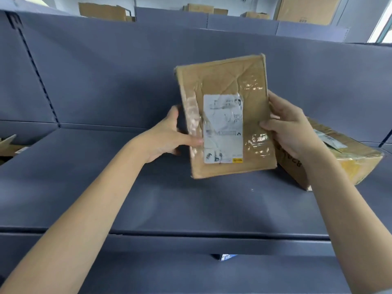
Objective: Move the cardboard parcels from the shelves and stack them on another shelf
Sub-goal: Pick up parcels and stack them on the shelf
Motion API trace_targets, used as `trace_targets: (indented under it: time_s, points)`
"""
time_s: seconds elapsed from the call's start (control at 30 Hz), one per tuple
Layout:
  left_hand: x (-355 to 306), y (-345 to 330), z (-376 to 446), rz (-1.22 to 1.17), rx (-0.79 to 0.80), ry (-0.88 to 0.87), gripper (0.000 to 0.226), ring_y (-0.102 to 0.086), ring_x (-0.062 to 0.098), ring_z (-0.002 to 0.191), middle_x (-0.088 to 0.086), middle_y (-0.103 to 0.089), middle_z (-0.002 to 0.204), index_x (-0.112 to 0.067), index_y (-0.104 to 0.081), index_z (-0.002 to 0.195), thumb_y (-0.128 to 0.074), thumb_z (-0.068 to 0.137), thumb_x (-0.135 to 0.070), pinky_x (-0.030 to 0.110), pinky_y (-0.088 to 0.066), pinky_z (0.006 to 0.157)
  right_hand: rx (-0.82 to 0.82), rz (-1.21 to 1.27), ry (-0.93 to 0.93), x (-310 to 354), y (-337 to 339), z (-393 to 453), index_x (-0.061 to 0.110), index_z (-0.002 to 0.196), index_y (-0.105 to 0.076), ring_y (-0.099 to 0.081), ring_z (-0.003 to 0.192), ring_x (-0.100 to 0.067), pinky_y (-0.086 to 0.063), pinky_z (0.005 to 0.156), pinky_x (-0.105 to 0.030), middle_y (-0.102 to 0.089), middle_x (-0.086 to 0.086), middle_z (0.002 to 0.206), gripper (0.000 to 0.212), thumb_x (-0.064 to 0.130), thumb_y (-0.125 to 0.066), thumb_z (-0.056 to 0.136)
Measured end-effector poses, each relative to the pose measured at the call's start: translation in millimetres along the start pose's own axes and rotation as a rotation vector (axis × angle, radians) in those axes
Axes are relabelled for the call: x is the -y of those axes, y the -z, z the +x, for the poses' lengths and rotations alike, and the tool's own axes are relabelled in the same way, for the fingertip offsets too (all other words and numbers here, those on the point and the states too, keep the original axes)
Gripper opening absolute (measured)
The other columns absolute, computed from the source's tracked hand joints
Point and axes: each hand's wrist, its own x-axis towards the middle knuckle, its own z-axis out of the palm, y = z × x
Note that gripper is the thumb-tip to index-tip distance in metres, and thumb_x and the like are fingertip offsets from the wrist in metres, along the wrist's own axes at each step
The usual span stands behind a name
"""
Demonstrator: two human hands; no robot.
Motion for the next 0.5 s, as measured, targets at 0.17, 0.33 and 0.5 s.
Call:
trace_targets:
  time_s: [0.17,0.33,0.5]
  points:
    - [18,5,12,-0.198,-0.407,0.079,0.087,-0.041,0.028,0.13,0.002,-0.041,0.142,-0.026,-0.03,0.139,-0.074,0.07,-0.053,0.047,-0.038,0.102,0.033,-0.69,0.2,4,-9,21,0.02,0.138,-0.048,-0.045,0.127,-0.004,-0.035,0.108,-0.019,-0.051,0.015,0.13,0.068,-0.016,-0.044,0.082]
    - [35,22,2,0.208,-0.646,-0.195,0.113,-0.017,0.013,0.142,-0.002,-0.013,0.158,-0.033,0.002,0.149,-0.081,0.072,-0.026,0.03,-0.02,0.109,0.142,-0.873,0.369,-5,-28,24,0.008,0.136,-0.049,-0.047,0.122,-0.004,-0.03,0.102,-0.006,-0.049,0.006,0.133,0.06,-0.006,-0.064,0.08]
    - [35,25,7,0.35,-0.652,-0.21,0.077,-0.044,0.009,0.108,-0.006,-0.051,0.123,-0.019,-0.034,0.133,-0.08,0.072,-0.02,0.023,-0.036,0.084,-0.081,-0.893,0.245,-31,-42,24,0.009,0.137,-0.049,-0.05,0.124,-0.03,-0.035,0.106,-0.037,-0.054,-0.011,0.137,0.067,0.016,-0.077,0.077]
